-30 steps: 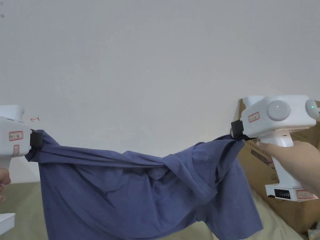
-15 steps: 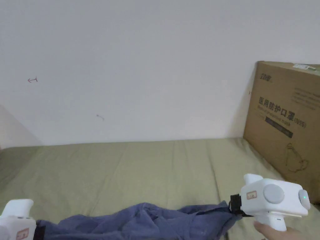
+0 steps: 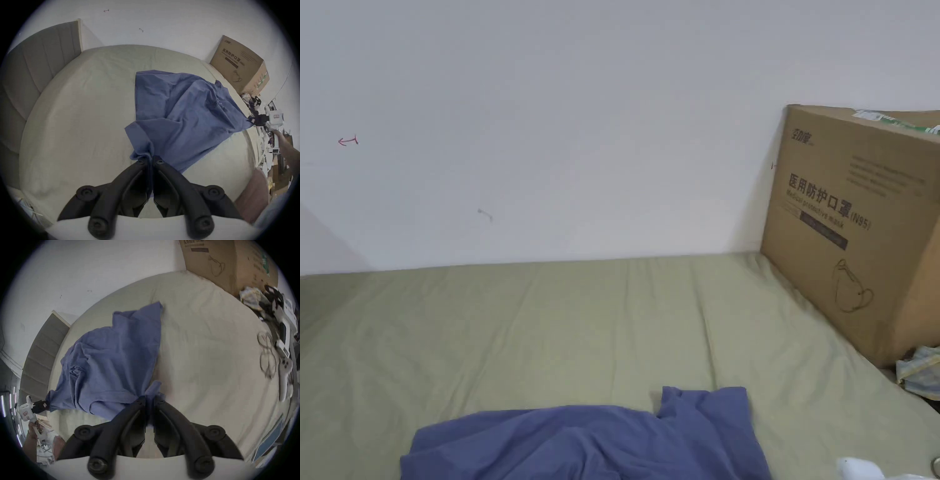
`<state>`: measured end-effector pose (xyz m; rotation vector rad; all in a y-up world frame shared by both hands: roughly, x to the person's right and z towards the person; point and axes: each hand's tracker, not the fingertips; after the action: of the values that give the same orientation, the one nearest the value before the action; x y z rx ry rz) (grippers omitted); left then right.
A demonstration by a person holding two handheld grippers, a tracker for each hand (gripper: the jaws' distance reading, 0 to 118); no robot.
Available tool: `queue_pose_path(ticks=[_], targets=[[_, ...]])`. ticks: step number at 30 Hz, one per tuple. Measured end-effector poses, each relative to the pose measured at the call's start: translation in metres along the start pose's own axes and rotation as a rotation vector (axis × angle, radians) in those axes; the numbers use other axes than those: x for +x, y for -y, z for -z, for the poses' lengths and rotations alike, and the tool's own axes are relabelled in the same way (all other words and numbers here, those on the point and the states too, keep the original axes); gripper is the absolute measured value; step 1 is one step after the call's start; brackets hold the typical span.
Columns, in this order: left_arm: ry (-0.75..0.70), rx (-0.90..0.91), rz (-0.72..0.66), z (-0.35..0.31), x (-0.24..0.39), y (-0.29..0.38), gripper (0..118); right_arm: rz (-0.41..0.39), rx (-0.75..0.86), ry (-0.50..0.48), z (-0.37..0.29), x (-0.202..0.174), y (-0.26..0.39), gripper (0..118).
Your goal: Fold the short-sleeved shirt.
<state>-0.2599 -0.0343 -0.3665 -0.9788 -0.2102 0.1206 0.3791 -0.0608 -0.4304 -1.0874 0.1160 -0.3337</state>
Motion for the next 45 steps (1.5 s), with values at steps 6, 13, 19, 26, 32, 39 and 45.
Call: queue_pose_path(ticks=[6,13,19,26,32,39,45], targets=[[0.009,-0.057,-0.042,0.001,-0.004,0.006,4,0.018,-0.043,0.007,-0.004,0.002,0.026,9],[0.005,-0.012,-0.082,-0.003,0.000,0.003,77,-0.035,0.037,0.146,-0.009,-0.015,0.031,108],[-0.018,0.156,-0.022,-0.043,0.010,-0.012,115,-0.066,0.299,0.141,-0.072,-0.053,0.039,108],[-0.074,0.264,0.046,-0.083,0.060,-0.044,101,-0.038,0.435,-0.004,-0.116,-0.111,0.037,104],[-0.001,0.237,0.023,-0.053,0.052,-0.091,2,-0.057,0.427,-0.064,-0.106,-0.138,0.016,1],[0.022,0.020,0.061,0.054,0.016,-0.210,2,-0.108,0.375,-0.033,-0.071,-0.141,-0.007,1],[-0.083,-0.139,0.036,0.167,-0.016,-0.270,70,-0.086,0.298,-0.023,-0.031,-0.122,-0.023,1]])
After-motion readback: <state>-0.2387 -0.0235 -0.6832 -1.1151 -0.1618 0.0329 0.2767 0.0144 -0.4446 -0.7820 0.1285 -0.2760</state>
